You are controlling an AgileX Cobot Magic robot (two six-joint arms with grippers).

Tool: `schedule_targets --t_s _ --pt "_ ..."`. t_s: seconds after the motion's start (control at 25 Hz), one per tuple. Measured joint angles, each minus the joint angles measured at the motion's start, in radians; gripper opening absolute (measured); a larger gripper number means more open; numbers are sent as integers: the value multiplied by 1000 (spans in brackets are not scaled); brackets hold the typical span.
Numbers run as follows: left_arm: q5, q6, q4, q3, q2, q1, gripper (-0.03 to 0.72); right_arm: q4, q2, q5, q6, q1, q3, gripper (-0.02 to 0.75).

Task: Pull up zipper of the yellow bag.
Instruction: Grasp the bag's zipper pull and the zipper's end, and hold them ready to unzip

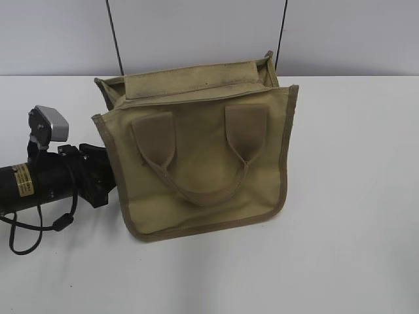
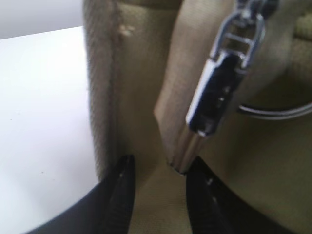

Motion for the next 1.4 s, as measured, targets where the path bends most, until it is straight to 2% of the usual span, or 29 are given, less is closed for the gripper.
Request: schedule_targets --t_s 0.24,0.44,0.52,0.64,0.68,0.84,1.2,1.4 --pt "0 -1 -21 -2 0 -44 281 0 0 0 0 0 0 563" --pt "0 -1 -62 -2 0 -55 269 0 0 0 0 0 0 563" --pt "0 -1 -73 -2 0 -55 193 0 0 0 0 0 0 563" --pt "1 -1 -74 -2 -2 -55 36 0 0 0 0 0 0 563" --pt "3 -1 -74 -2 -12 -55 16 0 0 0 0 0 0 563" --pt "31 -1 -78 11 -99 -55 8 0 0 0 0 0 0 563" --pt "402 -1 -119 17 -365 -55 8 0 0 0 0 0 0 563" --pt "540 0 -124 17 -451 -55 8 0 0 0 0 0 0 563"
